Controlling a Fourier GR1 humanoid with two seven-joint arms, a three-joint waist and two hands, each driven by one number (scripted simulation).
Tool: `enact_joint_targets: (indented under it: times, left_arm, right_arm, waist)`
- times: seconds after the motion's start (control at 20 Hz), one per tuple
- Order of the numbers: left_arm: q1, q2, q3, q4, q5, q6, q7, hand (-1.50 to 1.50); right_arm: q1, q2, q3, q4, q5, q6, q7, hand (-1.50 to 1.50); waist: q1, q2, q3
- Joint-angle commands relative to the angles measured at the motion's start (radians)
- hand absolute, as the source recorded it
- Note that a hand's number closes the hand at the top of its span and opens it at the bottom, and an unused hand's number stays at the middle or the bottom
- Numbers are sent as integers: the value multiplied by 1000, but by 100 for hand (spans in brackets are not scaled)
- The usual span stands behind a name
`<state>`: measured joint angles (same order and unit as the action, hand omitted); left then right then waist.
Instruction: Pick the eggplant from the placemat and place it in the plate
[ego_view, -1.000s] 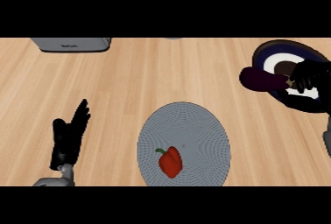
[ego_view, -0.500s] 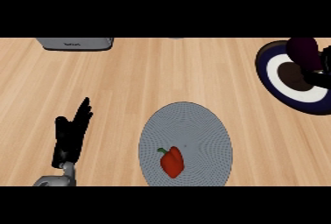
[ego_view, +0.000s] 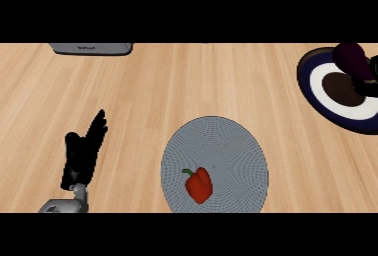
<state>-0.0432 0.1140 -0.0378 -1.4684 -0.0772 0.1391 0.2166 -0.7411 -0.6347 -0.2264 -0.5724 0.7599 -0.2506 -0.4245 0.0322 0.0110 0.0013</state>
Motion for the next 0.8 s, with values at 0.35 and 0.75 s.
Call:
enact_joint_targets:
  times: [0.35, 0.75]
  left_arm:
    - [-67, -3, 23, 85, 4, -9, -24, 0]
    - [-32, -34, -10, 36, -5, 1, 5, 0]
  right_arm:
    - [-128, -67, 75, 326, 109, 214, -37, -150]
    - [-148, -79, -64, 356, -44, 301, -359, -150]
  waist:
    - [7, 8, 1]
    - [11, 9, 4]
